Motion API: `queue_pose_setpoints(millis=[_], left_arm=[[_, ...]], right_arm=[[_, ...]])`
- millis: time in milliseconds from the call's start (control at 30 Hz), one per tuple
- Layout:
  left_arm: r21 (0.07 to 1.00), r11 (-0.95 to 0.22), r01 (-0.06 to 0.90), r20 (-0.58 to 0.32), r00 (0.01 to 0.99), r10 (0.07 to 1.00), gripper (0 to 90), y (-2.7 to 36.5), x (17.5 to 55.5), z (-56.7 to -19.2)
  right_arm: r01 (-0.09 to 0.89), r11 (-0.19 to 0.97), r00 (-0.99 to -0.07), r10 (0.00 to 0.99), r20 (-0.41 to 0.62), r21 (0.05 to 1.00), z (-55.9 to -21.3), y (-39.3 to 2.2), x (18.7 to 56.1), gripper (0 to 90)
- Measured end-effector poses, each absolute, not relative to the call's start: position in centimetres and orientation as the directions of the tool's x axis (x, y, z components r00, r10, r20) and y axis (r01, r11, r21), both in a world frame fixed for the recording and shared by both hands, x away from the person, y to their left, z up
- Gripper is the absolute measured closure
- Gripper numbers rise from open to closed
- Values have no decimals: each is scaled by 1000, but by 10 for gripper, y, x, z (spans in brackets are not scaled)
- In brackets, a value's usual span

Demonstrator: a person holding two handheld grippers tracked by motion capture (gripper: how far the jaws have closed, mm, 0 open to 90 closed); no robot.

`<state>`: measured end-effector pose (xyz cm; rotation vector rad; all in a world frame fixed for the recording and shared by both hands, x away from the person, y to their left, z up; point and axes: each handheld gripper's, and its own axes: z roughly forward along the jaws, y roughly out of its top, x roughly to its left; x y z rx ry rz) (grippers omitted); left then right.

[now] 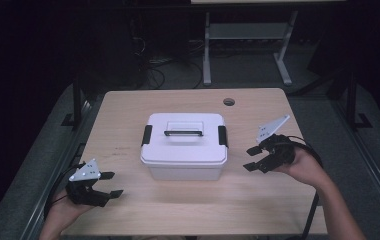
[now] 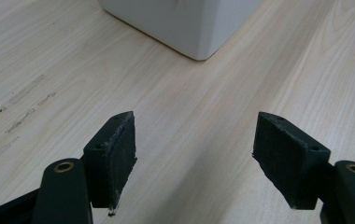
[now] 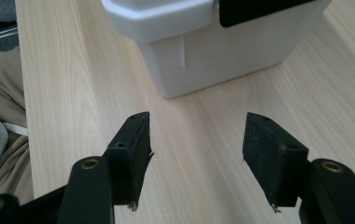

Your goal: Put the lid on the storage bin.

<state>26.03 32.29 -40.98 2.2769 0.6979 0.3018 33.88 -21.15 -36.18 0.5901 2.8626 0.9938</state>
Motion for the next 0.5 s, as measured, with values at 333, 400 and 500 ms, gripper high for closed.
queue_pose_setpoints(millis=[333, 400, 500], left_arm=[[706, -588, 395, 11, 824, 567, 296, 323, 260, -410], [707, -586, 396, 10, 823, 568, 296, 323, 260, -410], [706, -588, 394, 12, 824, 566, 296, 323, 259, -409]], right_arm=[[355, 710, -919, 386, 86, 608, -371, -218, 334, 404], [358, 707, -918, 386, 90, 610, -373, -219, 334, 402], [359, 705, -917, 388, 91, 611, -375, -220, 332, 400]])
